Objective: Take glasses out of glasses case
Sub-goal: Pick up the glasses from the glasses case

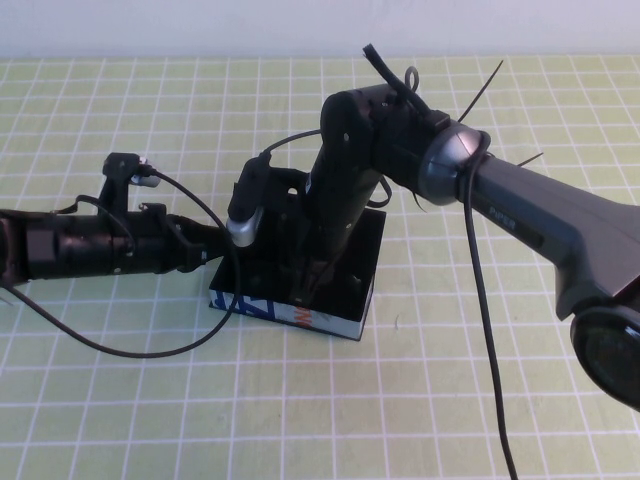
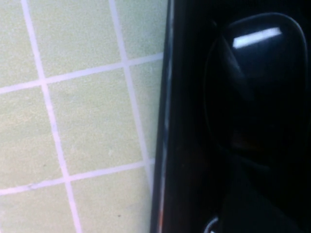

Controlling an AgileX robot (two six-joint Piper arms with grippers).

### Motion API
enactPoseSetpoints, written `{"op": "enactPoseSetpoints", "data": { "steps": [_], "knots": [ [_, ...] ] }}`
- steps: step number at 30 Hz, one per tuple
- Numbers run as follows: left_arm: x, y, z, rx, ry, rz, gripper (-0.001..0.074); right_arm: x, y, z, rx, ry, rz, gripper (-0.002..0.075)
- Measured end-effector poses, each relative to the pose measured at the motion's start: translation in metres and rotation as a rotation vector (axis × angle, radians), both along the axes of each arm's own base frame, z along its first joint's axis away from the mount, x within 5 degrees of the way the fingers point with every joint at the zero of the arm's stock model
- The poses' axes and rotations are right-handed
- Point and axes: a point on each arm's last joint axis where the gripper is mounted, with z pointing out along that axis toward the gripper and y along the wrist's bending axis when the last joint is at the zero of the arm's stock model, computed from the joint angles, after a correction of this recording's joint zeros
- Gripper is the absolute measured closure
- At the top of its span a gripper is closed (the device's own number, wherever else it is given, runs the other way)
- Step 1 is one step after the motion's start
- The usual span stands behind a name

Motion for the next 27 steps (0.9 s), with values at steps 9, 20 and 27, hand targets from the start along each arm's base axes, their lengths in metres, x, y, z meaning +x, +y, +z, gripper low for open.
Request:
{"op": "enactPoseSetpoints", "data": {
  "steps": [9, 20, 27],
  "knots": [
    [0.0, 0.0, 0.0, 0.003, 0.0, -0.005, 0.0739, -0.002, -0.001, 0.003, -0.006, 0.012, 0.006, 0.0692],
    [-0.001, -0.001, 0.0, -0.001, 0.0, -0.014, 0.0739, -0.007, -0.007, 0.025, -0.022, -0.002, 0.007, 0.0714],
    [-0.005, -0.001, 0.015, 0.015, -0.037, -0.045, 0.0739, -0.016, -0.015, 0.08, 0.039, -0.081, -0.04, 0.0715]
  ]
}}
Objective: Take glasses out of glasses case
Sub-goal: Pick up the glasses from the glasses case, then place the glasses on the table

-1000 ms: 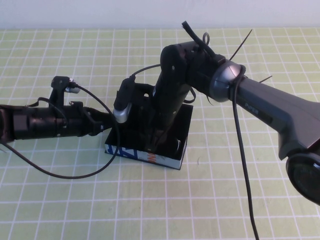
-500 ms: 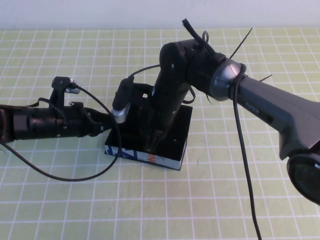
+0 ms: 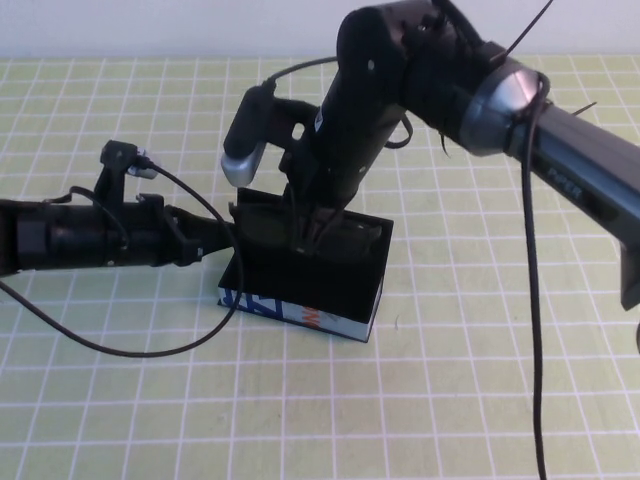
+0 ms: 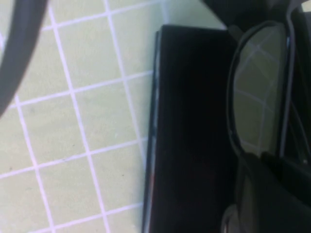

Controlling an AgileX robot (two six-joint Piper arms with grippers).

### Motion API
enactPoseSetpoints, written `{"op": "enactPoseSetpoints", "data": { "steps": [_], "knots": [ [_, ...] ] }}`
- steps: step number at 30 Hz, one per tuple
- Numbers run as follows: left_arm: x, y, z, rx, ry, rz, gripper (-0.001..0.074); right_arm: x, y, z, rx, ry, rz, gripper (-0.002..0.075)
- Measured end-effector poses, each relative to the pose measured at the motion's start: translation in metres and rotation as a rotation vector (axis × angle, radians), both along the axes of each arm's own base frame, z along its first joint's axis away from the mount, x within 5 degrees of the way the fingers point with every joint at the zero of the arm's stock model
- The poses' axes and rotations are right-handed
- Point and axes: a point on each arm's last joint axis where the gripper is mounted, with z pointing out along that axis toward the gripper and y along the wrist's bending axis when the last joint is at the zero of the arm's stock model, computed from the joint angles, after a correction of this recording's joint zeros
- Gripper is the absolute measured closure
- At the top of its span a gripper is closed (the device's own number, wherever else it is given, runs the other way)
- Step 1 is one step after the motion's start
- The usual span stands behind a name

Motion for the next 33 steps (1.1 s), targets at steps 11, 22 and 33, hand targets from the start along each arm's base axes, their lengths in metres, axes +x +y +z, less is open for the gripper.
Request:
{"op": "enactPoseSetpoints", "data": {
  "steps": [11, 22, 33],
  "knots": [
    [-0.016, 0.005, 0.062, 0.094, -0.143, 0.01, 0.0739, -0.007, -0.037, 0.066, 0.104, -0.042, -0.232, 0.0715],
    [-0.02, 0.006, 0.078, 0.107, -0.182, 0.023, 0.0739, 0.053, -0.169, 0.053, 0.205, 0.162, -0.878, 0.0716],
    [-0.02, 0.006, 0.078, 0.109, -0.181, 0.027, 0.0739, 0.043, -0.18, -0.042, 0.156, 0.419, -1.067, 0.0715]
  ]
}}
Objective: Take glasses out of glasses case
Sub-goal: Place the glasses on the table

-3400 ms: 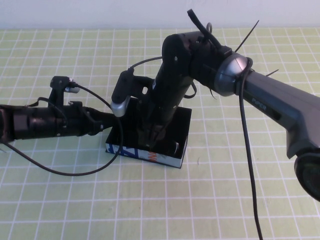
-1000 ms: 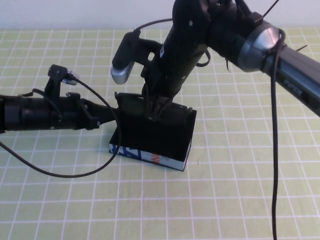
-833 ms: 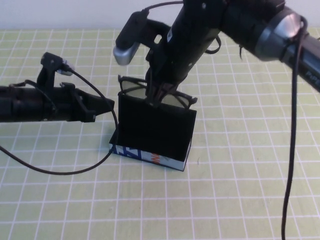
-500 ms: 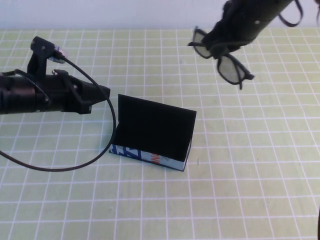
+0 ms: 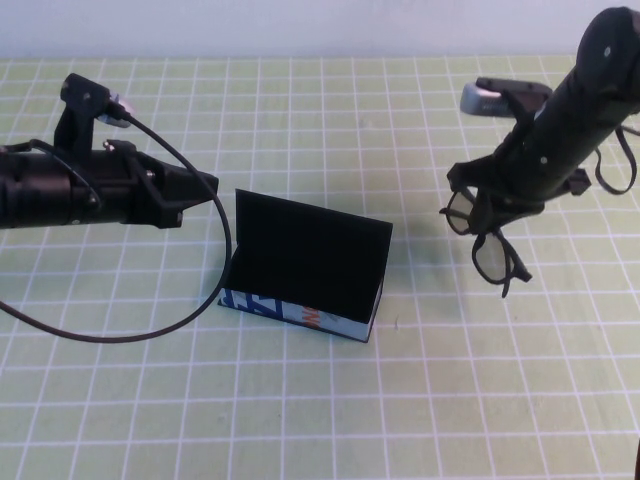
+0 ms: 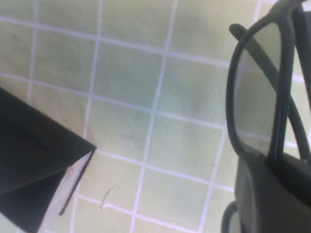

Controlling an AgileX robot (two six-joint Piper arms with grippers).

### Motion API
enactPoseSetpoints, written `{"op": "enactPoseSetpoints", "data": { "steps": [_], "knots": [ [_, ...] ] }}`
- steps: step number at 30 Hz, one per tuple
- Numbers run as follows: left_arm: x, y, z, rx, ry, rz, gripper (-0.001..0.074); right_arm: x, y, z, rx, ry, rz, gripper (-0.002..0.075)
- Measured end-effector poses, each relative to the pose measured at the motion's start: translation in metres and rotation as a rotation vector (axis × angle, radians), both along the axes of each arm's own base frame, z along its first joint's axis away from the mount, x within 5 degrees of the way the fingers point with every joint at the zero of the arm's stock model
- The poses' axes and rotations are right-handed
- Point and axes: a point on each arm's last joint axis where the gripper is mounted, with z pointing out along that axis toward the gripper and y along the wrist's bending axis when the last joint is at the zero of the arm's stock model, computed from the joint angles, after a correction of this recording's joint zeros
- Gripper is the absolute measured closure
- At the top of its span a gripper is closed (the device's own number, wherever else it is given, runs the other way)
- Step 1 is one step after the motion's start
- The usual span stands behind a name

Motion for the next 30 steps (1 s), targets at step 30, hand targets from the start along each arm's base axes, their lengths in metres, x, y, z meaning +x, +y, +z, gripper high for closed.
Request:
{"op": "enactPoseSetpoints", "data": {
  "steps": [30],
  "knots": [
    [-0.003, -0.001, 0.004, -0.061, 0.081, 0.025, 0.0739, -0.024, -0.003, 0.009, 0.016, 0.055, 0.006, 0.0491]
  ]
}}
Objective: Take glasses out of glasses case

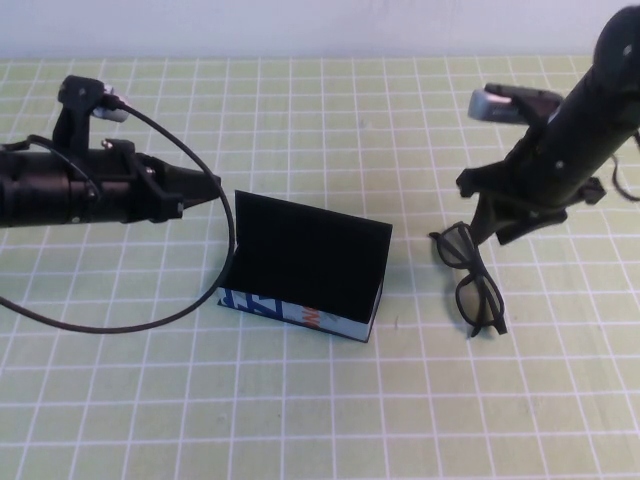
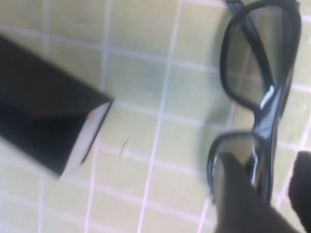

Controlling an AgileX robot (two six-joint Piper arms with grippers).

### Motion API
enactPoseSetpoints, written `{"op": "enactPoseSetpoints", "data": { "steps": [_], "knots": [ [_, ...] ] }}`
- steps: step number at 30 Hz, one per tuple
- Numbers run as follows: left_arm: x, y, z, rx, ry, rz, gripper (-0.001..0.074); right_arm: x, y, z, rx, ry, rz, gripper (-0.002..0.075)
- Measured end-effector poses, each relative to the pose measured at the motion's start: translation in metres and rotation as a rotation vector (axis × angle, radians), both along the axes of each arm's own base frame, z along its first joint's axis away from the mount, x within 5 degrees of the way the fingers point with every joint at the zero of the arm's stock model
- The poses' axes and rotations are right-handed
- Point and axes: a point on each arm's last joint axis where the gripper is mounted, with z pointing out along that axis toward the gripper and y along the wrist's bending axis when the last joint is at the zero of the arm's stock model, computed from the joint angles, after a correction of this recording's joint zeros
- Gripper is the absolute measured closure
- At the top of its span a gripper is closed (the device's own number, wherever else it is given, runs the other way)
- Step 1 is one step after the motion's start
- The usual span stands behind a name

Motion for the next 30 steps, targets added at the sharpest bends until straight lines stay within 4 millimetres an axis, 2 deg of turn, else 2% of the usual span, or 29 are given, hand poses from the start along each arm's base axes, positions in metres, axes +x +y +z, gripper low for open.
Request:
{"op": "enactPoseSetpoints", "data": {
  "steps": [4, 8, 10, 15, 18, 22, 26, 30],
  "knots": [
    [-0.005, 0.005, 0.015, -0.009, -0.017, 0.035, 0.0739, -0.023, -0.006, 0.042, 0.005, -0.046, 0.023, 0.0592],
    [-0.012, 0.016, 0.04, 0.002, -0.089, 0.106, 0.0739, -0.061, -0.012, 0.084, 0.017, -0.142, 0.036, 0.0704],
    [-0.018, 0.021, 0.055, 0.003, -0.132, 0.13, 0.0739, -0.088, -0.014, 0.102, 0.033, -0.19, 0.031, 0.0726],
    [-0.045, 0.027, 0.077, -0.022, -0.193, 0.176, 0.0739, -0.154, -0.029, 0.124, 0.054, -0.281, 0.016, 0.0739],
    [-0.072, 0.029, 0.083, -0.002, -0.236, 0.223, 0.0739, -0.196, -0.043, 0.13, 0.065, -0.365, 0.003, 0.0741],
    [-0.115, 0.034, 0.082, 0.032, -0.284, 0.309, 0.0739, -0.243, -0.058, 0.121, 0.075, -0.424, -0.005, 0.0742],
    [-0.158, 0.036, 0.081, 0.046, -0.356, 0.366, 0.0739, -0.278, -0.069, 0.105, 0.087, -0.49, -0.002, 0.0741],
    [-0.2, 0.04, 0.078, 0.041, -0.453, 0.443, 0.0739, -0.304, -0.078, 0.091, 0.125, -0.658, -0.029, 0.0741]
  ]
}}
